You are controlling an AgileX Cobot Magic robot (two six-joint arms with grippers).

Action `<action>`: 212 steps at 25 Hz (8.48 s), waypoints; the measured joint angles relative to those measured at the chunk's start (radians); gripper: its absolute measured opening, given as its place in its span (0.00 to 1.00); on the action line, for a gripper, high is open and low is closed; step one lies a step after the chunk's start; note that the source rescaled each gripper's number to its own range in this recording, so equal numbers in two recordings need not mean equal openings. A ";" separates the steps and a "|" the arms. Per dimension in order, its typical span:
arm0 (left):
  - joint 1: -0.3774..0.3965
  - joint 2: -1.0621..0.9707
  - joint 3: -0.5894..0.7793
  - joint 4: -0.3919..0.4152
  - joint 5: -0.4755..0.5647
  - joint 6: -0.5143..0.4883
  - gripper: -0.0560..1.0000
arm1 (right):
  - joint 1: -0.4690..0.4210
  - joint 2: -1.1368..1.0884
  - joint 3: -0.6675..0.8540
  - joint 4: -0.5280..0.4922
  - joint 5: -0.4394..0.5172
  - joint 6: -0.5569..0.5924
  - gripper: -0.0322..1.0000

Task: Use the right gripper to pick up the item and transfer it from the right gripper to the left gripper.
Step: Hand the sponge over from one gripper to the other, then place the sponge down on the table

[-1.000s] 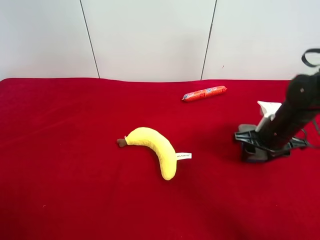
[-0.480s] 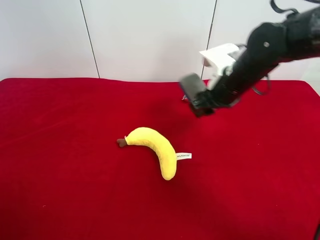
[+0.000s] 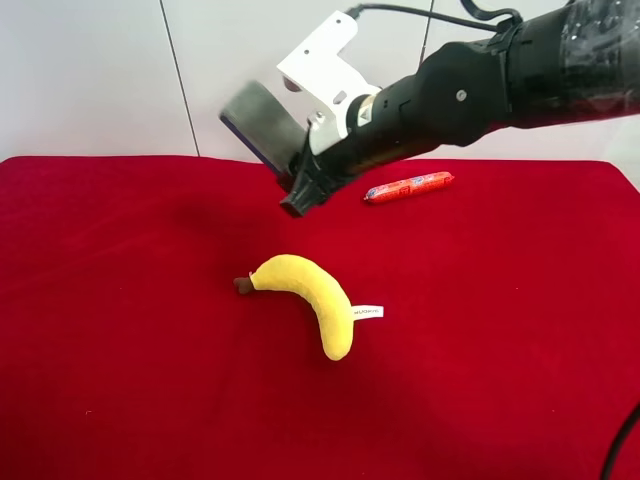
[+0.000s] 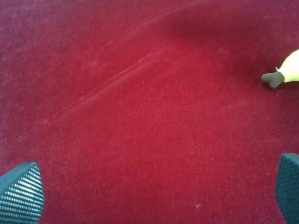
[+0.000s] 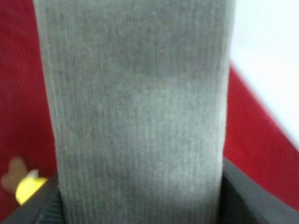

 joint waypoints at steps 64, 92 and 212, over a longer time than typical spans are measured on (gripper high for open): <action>-0.056 0.869 -0.352 -0.310 -0.399 0.155 1.00 | 0.051 0.003 0.161 0.000 -0.483 -0.062 0.03; -0.326 1.537 -0.768 -0.433 -0.433 0.200 1.00 | 0.051 0.003 0.161 0.000 -0.483 -0.062 0.03; -0.429 1.596 -0.769 -0.470 -0.521 0.301 0.05 | 0.055 -1.185 0.170 -0.255 1.000 0.535 0.87</action>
